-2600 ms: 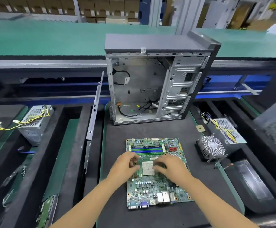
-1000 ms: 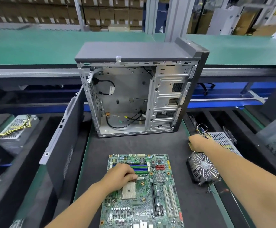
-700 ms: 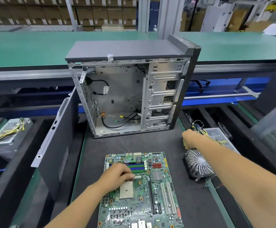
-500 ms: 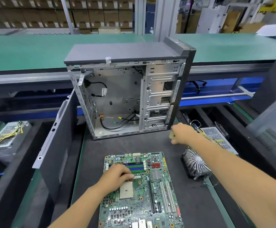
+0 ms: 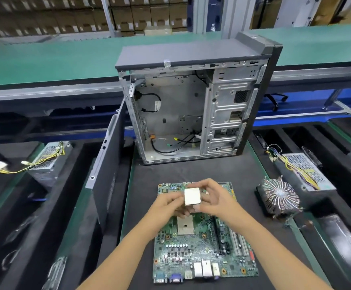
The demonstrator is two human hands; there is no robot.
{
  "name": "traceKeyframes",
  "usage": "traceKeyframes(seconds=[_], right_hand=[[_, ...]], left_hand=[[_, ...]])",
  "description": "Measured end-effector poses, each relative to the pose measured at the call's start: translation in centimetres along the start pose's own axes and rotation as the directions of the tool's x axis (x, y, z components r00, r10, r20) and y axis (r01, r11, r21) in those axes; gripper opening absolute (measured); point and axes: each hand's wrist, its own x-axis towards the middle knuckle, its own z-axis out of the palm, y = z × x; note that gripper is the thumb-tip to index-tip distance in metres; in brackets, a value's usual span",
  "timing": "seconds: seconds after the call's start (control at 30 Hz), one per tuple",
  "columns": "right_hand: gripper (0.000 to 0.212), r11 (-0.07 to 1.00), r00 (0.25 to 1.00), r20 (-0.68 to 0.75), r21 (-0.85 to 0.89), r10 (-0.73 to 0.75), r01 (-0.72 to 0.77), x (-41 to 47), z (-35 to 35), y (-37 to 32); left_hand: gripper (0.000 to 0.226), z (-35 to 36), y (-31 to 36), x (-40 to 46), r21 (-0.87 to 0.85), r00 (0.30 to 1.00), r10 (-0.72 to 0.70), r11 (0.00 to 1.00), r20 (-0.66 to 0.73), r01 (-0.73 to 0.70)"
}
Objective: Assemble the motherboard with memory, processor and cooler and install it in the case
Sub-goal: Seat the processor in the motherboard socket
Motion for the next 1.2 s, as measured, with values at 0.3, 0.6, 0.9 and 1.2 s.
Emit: traceKeyframes(seconds=[0.3,0.6,0.9,1.2], right_hand=[[0.042,0.928,0.989,-0.084,-0.365,-0.119,0.081,0.4,0.7,-0.4],[0.043,0.853,0.978,-0.098,-0.51,-0.187,0.112,-0.2,1.4,-2.0],[0.049,0.645,0.933,0.024,-0.716,-0.359,0.267,-0.1,4.0,-4.0],[0.065,0.318,0.912,0.153,-0.904,-0.382,0.284,-1.0,3.9,-5.9]], left_hand=[[0.025,-1.6,0.8,-1.3,-0.117,0.995,0.099,0.988,-0.014,-0.1],[0.031,-2.1,2.3,-1.8,-0.078,0.984,0.176,0.981,0.005,-0.175],[0.025,-0.1,3.7,-2.2,-0.21,0.962,0.06,0.978,0.265,-0.003],[0.038,0.1,4.0,-2.8,-0.59,0.93,0.075,0.79,0.36,0.165]])
